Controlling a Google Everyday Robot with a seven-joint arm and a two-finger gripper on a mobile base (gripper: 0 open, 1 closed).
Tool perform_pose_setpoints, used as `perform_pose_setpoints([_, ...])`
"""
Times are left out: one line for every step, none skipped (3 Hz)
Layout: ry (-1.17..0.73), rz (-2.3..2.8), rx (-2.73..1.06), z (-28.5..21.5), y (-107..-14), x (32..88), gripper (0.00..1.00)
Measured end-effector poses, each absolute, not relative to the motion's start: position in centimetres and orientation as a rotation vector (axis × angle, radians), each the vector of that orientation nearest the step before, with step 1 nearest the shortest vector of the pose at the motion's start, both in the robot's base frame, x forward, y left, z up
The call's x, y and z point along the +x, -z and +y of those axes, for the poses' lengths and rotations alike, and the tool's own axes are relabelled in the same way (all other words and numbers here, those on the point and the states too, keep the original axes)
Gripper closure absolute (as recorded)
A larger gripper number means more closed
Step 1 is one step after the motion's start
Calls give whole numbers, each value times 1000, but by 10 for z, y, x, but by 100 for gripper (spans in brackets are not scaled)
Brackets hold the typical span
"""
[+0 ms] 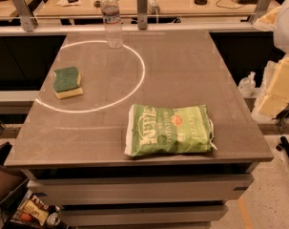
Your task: Move green jalapeno chip bag near water bottle
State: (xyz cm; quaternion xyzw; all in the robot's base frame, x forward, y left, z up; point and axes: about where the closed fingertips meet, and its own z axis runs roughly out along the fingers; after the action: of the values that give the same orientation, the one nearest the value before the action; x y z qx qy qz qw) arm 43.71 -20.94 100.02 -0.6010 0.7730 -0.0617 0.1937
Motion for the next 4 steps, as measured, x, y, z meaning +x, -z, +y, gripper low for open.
perform_pose_setpoints([173,2168,-1685,-209,-1000,437,0])
perform_pose_setpoints([146,2153,-1712,-199,-993,441,0])
perform_pose_setpoints([35,2127,-1746,-169,-958,450,0])
perform_pose_setpoints([-74,2108,-1752,-133,-916,454,0])
